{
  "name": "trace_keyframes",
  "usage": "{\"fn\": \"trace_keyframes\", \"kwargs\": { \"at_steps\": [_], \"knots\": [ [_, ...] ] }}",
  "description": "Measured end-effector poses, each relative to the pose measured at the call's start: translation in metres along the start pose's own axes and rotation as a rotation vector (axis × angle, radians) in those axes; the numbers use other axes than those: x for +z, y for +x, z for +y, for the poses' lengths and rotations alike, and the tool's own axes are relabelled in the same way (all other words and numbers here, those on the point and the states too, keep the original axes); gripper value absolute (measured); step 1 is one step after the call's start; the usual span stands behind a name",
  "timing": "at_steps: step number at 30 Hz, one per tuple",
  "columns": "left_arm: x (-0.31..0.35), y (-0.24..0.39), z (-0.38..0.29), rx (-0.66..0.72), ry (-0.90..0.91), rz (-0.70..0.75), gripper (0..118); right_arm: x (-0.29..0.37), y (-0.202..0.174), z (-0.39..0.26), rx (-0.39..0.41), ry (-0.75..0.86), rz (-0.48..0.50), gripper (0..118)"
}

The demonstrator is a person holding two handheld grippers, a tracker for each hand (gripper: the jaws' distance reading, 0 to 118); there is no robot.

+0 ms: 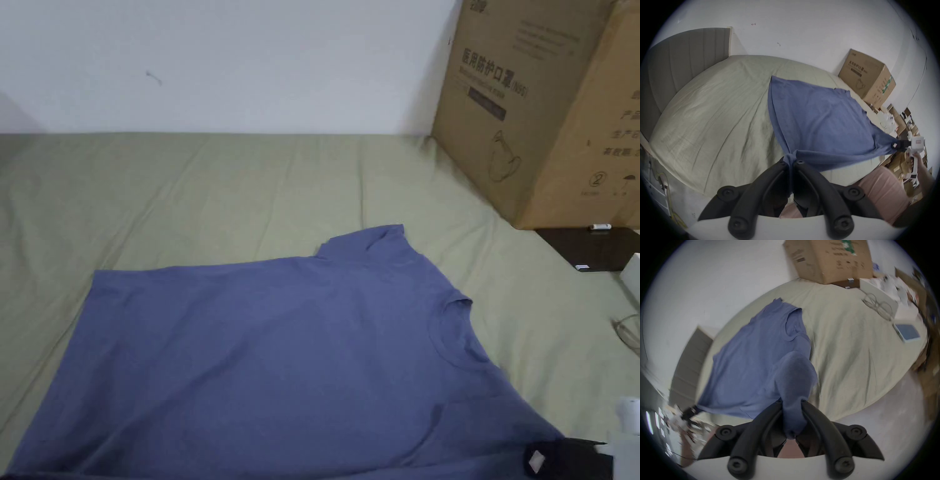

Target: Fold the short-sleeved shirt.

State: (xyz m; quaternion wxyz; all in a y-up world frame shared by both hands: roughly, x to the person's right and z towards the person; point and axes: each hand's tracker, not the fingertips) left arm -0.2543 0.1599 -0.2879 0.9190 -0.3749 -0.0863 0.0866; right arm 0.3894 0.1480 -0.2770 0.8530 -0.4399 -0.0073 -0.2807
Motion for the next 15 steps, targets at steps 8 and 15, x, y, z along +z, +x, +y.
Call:
{"fn": "trace_keyframes", "kwargs": {
  "at_steps": [8,15],
  "knots": [
    [-0.029,-0.011,0.056,0.117,0.063,-0.050,4,-0.004,-0.026,0.053,-0.087,0.017,0.057,7],
    [-0.120,-0.027,0.108,0.152,-0.053,-0.031,4,-0.090,-0.040,0.148,-0.266,-0.117,0.018,7]
  ]
}}
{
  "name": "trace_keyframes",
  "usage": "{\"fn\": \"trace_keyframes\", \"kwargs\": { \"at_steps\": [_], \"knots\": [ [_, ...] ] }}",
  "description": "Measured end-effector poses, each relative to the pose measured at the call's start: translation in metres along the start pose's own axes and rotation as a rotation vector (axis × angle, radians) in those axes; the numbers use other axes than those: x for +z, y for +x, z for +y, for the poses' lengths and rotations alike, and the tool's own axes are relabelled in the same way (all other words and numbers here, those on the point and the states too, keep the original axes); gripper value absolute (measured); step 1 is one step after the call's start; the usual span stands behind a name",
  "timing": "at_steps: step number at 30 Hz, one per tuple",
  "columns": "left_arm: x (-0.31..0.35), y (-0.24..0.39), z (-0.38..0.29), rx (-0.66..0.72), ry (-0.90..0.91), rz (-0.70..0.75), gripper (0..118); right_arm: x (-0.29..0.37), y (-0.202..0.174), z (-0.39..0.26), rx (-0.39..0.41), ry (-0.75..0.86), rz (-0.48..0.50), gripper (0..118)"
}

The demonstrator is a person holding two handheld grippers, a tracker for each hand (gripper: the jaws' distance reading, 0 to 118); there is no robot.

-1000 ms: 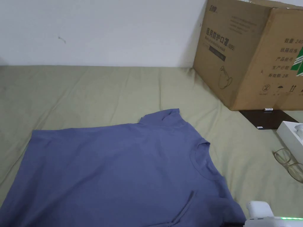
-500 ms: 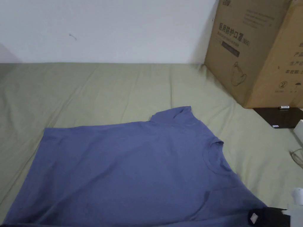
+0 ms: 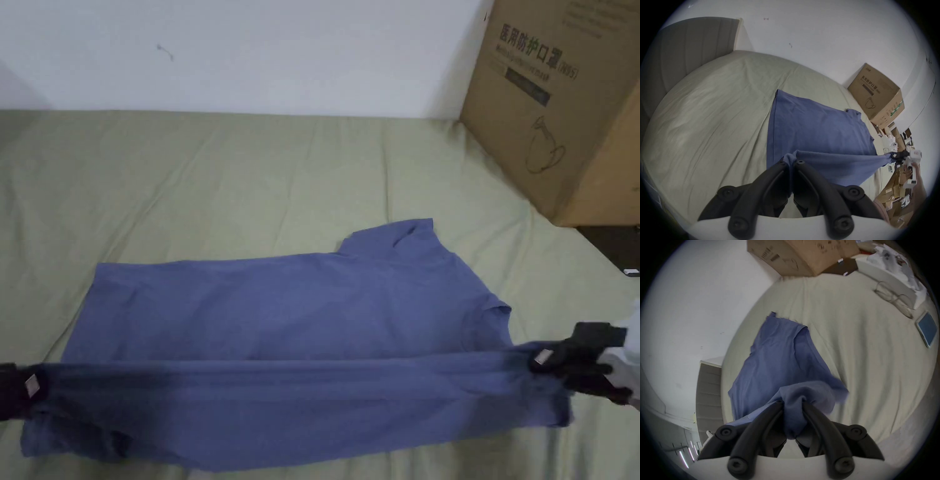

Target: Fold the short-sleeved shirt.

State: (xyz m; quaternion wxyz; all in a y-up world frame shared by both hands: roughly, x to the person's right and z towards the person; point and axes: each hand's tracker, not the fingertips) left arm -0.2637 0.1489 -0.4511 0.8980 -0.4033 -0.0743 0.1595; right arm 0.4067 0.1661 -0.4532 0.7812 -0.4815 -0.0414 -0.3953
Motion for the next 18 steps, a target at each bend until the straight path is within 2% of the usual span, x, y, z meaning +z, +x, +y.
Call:
{"fn": "trace_keyframes", "kwargs": {
  "at_steps": [3,4,5,6,7,8,9,10,13,16,17,18],
  "knots": [
    [-0.040,-0.005,0.014,-0.007,-0.032,0.009,4,-0.050,-0.013,0.031,-0.004,-0.034,-0.077,7],
    [-0.049,-0.006,0.016,-0.006,-0.039,0.022,5,-0.064,-0.018,0.037,0.027,-0.039,-0.099,7],
    [-0.056,-0.006,0.017,-0.003,-0.036,0.037,14,-0.074,-0.021,0.039,0.033,-0.015,-0.113,8],
    [-0.060,-0.006,0.019,-0.006,-0.028,0.051,33,-0.081,-0.022,0.040,0.046,0.008,-0.123,15],
    [-0.063,-0.006,0.020,-0.019,-0.017,0.077,64,-0.084,-0.025,0.038,0.061,0.062,-0.139,34],
    [-0.063,-0.006,0.020,-0.035,-0.008,0.090,107,-0.085,-0.028,0.035,0.075,0.109,-0.152,77],
    [-0.060,-0.003,0.018,-0.044,-0.001,0.088,118,-0.084,-0.029,0.031,0.093,0.139,-0.145,104],
    [-0.051,-0.001,0.014,-0.064,0.040,0.086,114,-0.079,-0.027,0.025,0.119,0.166,-0.128,115],
    [-0.023,0.013,0.006,-0.089,0.109,0.068,113,-0.052,-0.032,0.002,0.215,0.277,-0.112,117],
    [0.026,0.032,-0.021,-0.138,0.260,0.045,112,-0.009,-0.041,-0.038,0.388,0.331,-0.095,116],
    [0.039,0.034,-0.029,-0.146,0.320,0.031,102,0.007,-0.043,-0.060,0.450,0.386,-0.076,114],
    [0.057,0.039,-0.042,-0.151,0.368,0.021,85,0.023,-0.043,-0.077,0.506,0.446,-0.024,110]
  ]
}}
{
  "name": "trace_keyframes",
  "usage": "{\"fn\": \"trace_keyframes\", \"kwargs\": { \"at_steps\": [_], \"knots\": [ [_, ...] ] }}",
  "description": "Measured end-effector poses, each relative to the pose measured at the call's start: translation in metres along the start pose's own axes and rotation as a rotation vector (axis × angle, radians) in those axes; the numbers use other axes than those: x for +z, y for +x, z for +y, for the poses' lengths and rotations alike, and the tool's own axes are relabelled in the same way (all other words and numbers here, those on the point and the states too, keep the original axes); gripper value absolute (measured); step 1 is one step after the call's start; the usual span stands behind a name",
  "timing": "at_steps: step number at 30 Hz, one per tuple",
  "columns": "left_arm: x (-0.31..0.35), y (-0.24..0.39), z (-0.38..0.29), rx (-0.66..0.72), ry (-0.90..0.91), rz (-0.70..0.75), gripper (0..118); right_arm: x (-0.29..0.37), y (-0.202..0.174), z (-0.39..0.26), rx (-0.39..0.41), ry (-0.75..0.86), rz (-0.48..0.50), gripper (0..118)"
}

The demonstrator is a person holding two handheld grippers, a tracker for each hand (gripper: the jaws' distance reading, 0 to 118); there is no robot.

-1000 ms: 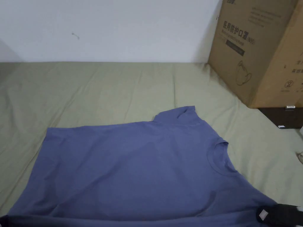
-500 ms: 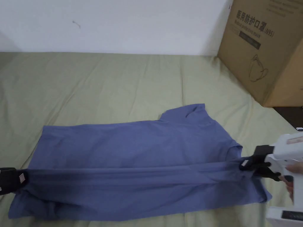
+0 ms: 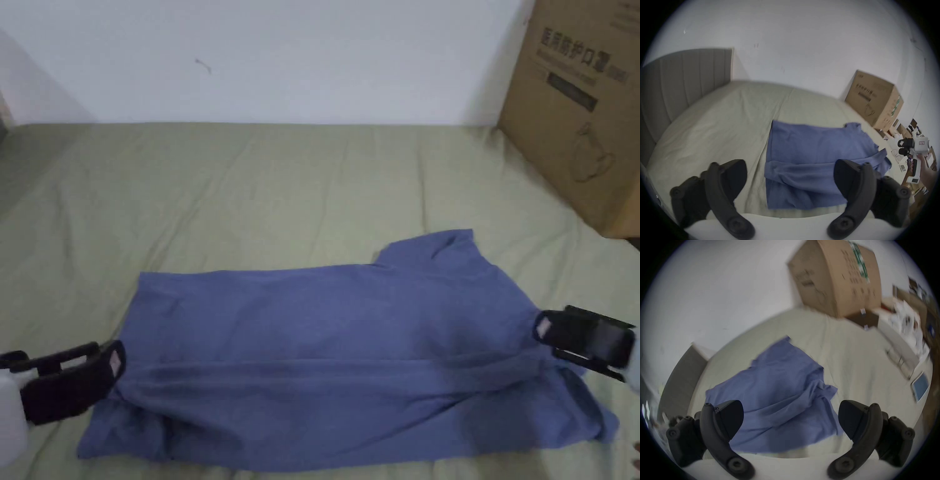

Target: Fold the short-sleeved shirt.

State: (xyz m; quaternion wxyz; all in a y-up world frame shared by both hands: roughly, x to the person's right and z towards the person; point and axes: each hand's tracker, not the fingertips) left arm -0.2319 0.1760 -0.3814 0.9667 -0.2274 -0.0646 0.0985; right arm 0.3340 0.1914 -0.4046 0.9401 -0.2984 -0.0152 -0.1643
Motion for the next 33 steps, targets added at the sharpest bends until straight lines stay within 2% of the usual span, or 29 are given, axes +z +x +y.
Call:
{"fn": "trace_keyframes", "kwargs": {
  "at_steps": [1,2,3,4,5,6,7,9,12,14,15,17,18,20,22,24,25,27,29,31,32,33],
  "knots": [
    [0.024,0.008,-0.008,-0.001,0.068,0.016,59,0.026,-0.004,-0.012,0.024,0.098,0.074,103],
    [0.042,0.014,-0.015,0.002,0.100,0.029,16,0.044,-0.007,-0.021,0.039,0.132,0.130,81],
    [0.056,0.018,-0.021,0.007,0.075,0.035,1,0.059,-0.011,-0.028,0.047,0.153,0.147,43],
    [0.068,0.022,-0.028,0.007,0.063,0.051,1,0.071,-0.014,-0.035,0.053,0.153,0.133,12],
    [0.081,0.025,-0.035,0.007,0.059,0.066,1,0.078,-0.019,-0.041,0.056,0.142,0.080,0],
    [0.090,0.025,-0.040,0.016,0.039,0.073,1,0.085,-0.022,-0.047,0.056,0.145,0.018,0],
    [0.088,0.018,-0.040,0.035,0.011,0.062,1,0.090,-0.022,-0.050,0.020,0.144,0.025,0],
    [0.080,0.012,-0.034,0.021,-0.042,0.081,1,0.089,-0.018,-0.052,-0.056,0.093,0.104,0],
    [0.036,0.002,-0.013,-0.023,-0.233,0.077,1,0.086,-0.020,-0.051,-0.058,0.065,0.072,0],
    [-0.010,-0.016,-0.010,0.029,-0.363,0.003,2,0.084,-0.022,-0.051,-0.060,0.046,0.078,0],
    [-0.027,-0.020,-0.011,0.053,-0.388,-0.004,12,0.085,-0.023,-0.051,-0.065,0.041,0.087,0],
    [-0.061,-0.026,-0.020,0.017,-0.406,0.085,90,0.087,-0.024,-0.050,-0.073,0.028,0.118,0],
    [-0.079,-0.029,-0.026,-0.012,-0.452,0.137,117,0.089,-0.024,-0.050,-0.073,0.024,0.127,0],
    [-0.099,-0.030,-0.040,-0.082,-0.424,0.202,112,0.091,-0.024,-0.052,-0.058,0.016,0.134,0],
    [-0.119,-0.035,-0.051,-0.103,-0.514,0.240,112,0.090,-0.024,-0.054,-0.022,0.001,0.120,0],
    [-0.129,-0.034,-0.064,-0.079,-0.591,0.187,114,0.088,-0.023,-0.058,0.015,-0.014,0.093,0],
    [-0.124,-0.027,-0.063,-0.124,-0.522,0.221,112,0.086,-0.021,-0.059,0.019,-0.017,0.081,0],
    [-0.111,-0.024,-0.055,-0.114,-0.531,0.209,100,0.081,-0.014,-0.058,0.018,-0.022,0.074,0],
    [-0.094,-0.015,-0.055,-0.106,-0.494,0.161,64,0.075,-0.003,-0.055,0.016,0.002,0.060,0],
    [-0.077,-0.011,-0.053,-0.115,-0.457,0.080,10,0.065,0.013,-0.043,0.014,0.043,0.021,0],
    [-0.074,-0.009,-0.055,-0.104,-0.463,0.039,10,0.056,0.023,-0.039,0.000,0.038,0.001,0],
    [-0.072,-0.008,-0.056,-0.103,-0.469,0.058,9,0.045,0.035,-0.031,-0.026,0.014,-0.019,0]
  ]
}}
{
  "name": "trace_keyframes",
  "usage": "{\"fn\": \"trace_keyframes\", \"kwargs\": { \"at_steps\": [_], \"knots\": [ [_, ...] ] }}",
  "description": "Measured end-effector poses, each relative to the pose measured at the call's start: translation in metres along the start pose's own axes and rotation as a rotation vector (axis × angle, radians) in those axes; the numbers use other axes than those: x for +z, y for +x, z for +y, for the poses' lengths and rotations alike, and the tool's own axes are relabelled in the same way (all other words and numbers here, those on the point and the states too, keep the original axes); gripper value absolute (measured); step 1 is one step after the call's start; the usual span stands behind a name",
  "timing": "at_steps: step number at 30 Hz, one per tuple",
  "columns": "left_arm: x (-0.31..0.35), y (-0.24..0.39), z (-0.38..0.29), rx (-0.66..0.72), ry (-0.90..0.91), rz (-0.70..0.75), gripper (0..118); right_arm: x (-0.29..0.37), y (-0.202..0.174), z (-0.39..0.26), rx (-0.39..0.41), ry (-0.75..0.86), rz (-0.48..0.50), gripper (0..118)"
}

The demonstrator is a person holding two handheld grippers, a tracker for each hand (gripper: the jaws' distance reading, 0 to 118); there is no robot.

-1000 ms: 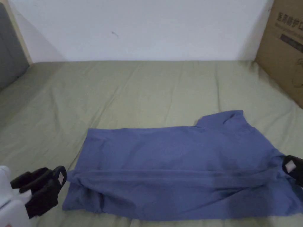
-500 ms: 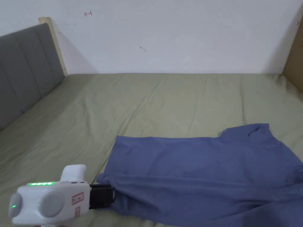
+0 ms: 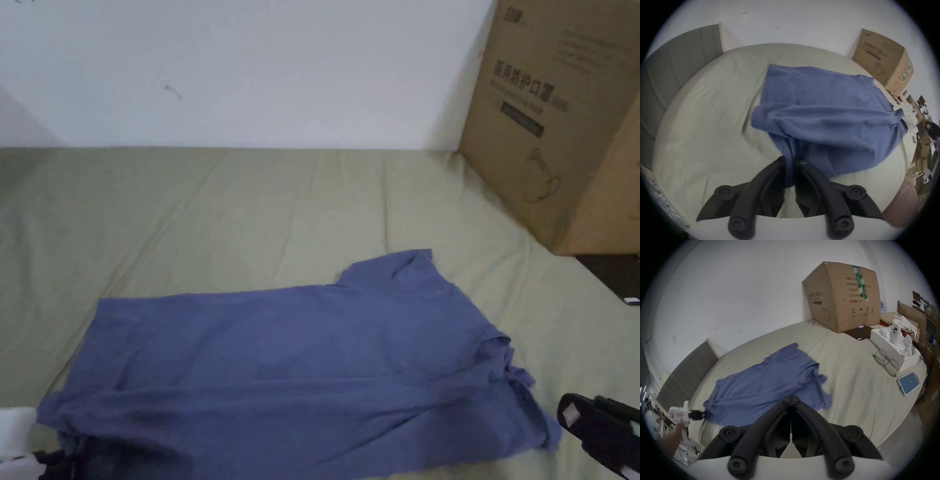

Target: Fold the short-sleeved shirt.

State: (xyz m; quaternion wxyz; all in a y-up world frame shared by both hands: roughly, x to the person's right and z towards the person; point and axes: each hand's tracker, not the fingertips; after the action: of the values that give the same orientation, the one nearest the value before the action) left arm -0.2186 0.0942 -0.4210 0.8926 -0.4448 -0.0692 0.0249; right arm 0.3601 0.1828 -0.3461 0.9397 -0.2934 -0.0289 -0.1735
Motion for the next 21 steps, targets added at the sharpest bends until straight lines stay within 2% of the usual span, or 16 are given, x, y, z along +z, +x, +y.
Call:
{"fn": "trace_keyframes", "kwargs": {
  "at_steps": [3,4,5,6,7,8,9,11,13,15,16,17,18,19,21],
  "knots": [
    [0.007,-0.003,0.006,0.057,-0.002,-0.017,9,-0.049,0.033,0.024,-0.038,-0.187,-0.002,5],
    [0.009,-0.004,0.007,0.071,0.003,-0.003,9,-0.068,0.042,0.030,-0.031,-0.257,-0.017,32],
    [0.011,-0.005,0.011,0.073,0.006,0.006,9,-0.088,0.050,0.033,-0.022,-0.331,-0.040,89],
    [0.014,-0.006,0.014,0.073,0.012,0.020,9,-0.105,0.056,0.032,-0.014,-0.403,-0.047,118],
    [0.016,-0.007,0.015,0.070,0.014,0.035,9,-0.117,0.065,0.028,0.011,-0.401,-0.013,116],
    [0.018,-0.008,0.016,0.069,0.013,0.041,9,-0.127,0.071,0.024,0.026,-0.420,-0.113,117],
    [0.020,-0.008,0.015,0.072,0.011,0.044,9,-0.137,0.074,0.021,0.042,-0.454,-0.148,117],
    [0.021,-0.010,0.018,0.086,-0.001,0.038,9,-0.163,0.061,0.023,0.071,-0.530,-0.183,116],
    [0.022,-0.007,0.014,0.091,-0.006,0.037,9,-0.170,0.050,0.016,0.137,-0.510,-0.198,110],
    [0.019,-0.003,0.015,0.067,-0.017,0.047,9,-0.170,0.039,0.011,0.194,-0.529,-0.197,84],
    [0.019,0.000,0.014,0.047,-0.025,0.048,9,-0.168,0.031,0.008,0.223,-0.531,-0.223,78],
    [0.019,0.003,0.013,0.028,-0.031,0.048,9,-0.161,0.022,0.007,0.258,-0.504,-0.234,58],
    [0.017,0.004,0.014,0.008,-0.035,0.054,8,-0.157,0.014,0.006,0.288,-0.511,-0.208,30],
    [0.018,0.005,0.013,0.002,-0.037,0.053,8,-0.154,0.003,0.007,0.321,-0.542,-0.173,9],
    [0.022,0.007,0.015,-0.003,-0.044,0.050,7,-0.146,-0.013,0.004,0.384,-0.567,-0.128,9]
  ]
}}
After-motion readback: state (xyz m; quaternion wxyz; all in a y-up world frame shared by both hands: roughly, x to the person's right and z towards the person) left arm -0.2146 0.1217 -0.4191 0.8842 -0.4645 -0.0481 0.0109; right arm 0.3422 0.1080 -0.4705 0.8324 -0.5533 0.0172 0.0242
